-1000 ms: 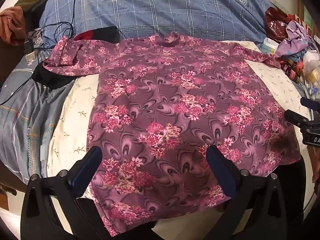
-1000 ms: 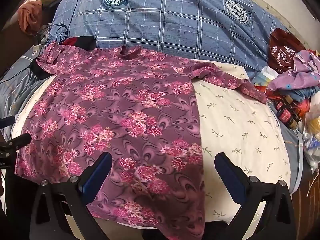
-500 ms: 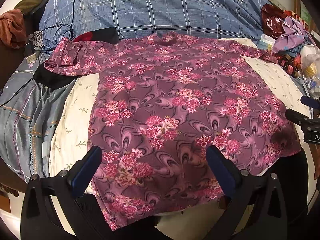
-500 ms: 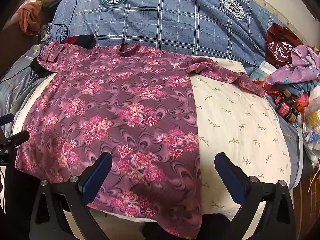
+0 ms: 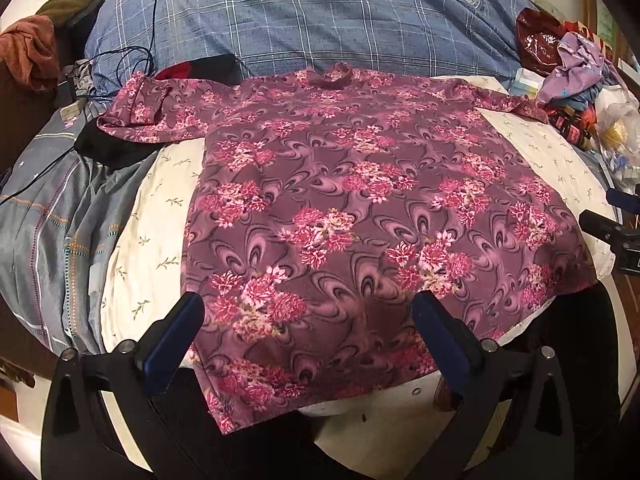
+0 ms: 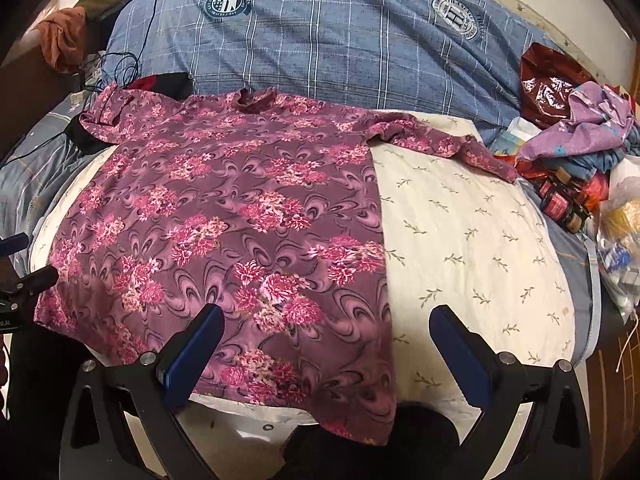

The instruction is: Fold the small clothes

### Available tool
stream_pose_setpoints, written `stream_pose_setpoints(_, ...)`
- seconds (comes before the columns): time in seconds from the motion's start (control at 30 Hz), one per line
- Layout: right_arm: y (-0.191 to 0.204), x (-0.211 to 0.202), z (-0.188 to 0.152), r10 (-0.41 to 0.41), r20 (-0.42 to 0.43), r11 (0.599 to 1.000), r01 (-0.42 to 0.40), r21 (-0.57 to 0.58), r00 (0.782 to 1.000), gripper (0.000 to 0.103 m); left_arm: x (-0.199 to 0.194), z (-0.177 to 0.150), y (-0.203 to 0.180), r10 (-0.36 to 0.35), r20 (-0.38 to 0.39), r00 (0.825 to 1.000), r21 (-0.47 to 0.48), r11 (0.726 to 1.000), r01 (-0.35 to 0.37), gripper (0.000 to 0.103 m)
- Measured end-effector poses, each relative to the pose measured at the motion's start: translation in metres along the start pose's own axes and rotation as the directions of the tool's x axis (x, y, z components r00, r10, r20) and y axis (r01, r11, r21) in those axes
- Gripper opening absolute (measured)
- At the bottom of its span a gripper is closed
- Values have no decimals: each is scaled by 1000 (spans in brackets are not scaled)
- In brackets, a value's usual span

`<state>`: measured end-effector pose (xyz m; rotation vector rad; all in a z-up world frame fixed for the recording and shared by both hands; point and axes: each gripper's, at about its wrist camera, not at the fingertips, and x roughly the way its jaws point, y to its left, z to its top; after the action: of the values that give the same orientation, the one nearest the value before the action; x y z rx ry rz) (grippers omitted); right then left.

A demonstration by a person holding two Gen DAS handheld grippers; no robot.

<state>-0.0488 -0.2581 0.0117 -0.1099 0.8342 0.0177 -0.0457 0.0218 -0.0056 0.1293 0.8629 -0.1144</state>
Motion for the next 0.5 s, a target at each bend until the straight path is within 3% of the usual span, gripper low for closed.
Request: stream_pose_setpoints(0.5, -1, -11, -2, 4, 24, 1000, -4, 6, 1000, 103, -6, -3, 4, -25, 3, 1000, -39, 999, 25, 103)
